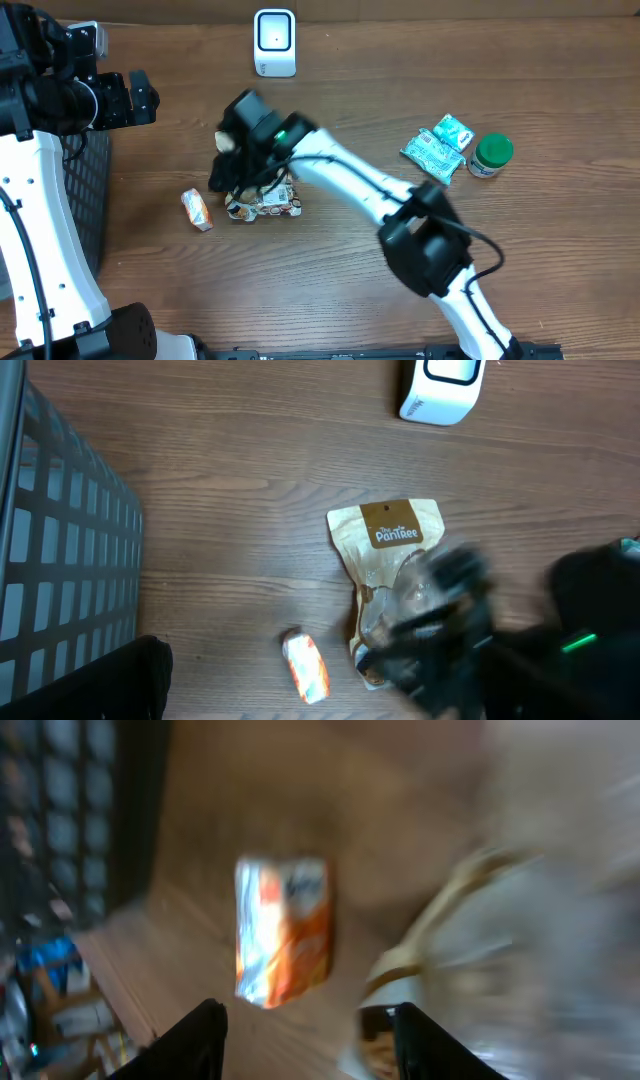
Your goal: Scan the item barcode
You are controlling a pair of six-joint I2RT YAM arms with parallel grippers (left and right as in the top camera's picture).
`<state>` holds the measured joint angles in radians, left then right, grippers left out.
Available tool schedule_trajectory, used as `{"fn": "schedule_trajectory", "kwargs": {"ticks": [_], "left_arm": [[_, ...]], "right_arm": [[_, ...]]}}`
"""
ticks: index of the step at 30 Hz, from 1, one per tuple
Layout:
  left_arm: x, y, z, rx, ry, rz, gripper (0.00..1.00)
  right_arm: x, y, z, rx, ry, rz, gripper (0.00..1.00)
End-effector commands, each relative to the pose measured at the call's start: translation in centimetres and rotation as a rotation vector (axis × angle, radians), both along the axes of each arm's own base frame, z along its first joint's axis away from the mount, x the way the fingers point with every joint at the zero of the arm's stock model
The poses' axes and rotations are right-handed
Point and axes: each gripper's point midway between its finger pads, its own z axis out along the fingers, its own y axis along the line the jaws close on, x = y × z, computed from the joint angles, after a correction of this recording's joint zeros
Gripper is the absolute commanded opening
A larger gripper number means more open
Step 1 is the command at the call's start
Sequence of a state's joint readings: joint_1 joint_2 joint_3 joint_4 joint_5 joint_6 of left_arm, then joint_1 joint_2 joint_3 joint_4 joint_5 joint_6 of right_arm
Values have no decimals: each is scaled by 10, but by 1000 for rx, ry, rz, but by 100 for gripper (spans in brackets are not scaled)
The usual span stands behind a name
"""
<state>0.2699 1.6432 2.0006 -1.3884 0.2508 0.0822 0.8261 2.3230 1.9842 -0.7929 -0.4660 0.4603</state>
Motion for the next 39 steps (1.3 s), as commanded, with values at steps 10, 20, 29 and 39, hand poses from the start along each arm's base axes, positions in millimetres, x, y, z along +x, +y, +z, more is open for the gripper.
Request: {"fn": "schedule_trajectory", "kwargs": {"ticks": [10, 20, 29, 39], "left_arm": [[2, -2, 3, 9, -12, -23, 99], [2, -2, 3, 9, -12, -23, 100], [2, -2, 3, 9, -12, -23, 99], [2, -2, 3, 9, -12, -23, 99]], "right_arm": [[-31, -35, -62, -288, 83, -37, 55], [7, -180, -74, -699, 126, -140, 58], [74, -231, -32, -552, 158, -256, 62], [62, -109, 12, -54, 162, -62, 62]]}}
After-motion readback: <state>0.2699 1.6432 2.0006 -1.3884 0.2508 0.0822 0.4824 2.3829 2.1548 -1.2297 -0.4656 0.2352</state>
